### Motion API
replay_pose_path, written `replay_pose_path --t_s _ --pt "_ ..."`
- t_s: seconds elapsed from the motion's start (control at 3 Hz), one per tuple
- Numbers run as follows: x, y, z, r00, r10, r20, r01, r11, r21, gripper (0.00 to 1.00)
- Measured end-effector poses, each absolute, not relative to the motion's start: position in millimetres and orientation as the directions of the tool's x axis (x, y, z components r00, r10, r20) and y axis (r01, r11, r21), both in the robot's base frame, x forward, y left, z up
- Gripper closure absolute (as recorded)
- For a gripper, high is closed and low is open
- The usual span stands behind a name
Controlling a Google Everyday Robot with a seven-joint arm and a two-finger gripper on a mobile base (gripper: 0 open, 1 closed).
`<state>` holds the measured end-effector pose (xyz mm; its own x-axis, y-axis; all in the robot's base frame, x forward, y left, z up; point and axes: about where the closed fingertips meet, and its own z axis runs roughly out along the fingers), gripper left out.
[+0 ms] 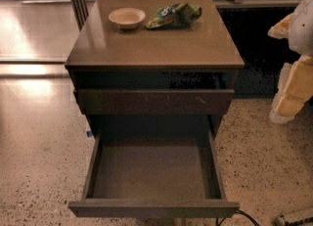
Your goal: Close middle drawer
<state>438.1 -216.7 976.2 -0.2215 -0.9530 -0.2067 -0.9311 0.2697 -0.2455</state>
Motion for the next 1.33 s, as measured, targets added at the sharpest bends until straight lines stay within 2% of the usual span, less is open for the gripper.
replay_pose_path --t_s 0.67,1.0,1.33 --pt "438.8 -220.0 956.0 -0.217 -0.951 -0.222 -0.926 0.272 -0.262 0.00" --pt "442.3 -219.6 913.6 -0.213 -0.952 -0.220 -0.928 0.267 -0.259 0.00" --pt "449.1 -223.9 864.4 -0.228 -0.931 -0.286 -0.936 0.290 -0.200 0.00"
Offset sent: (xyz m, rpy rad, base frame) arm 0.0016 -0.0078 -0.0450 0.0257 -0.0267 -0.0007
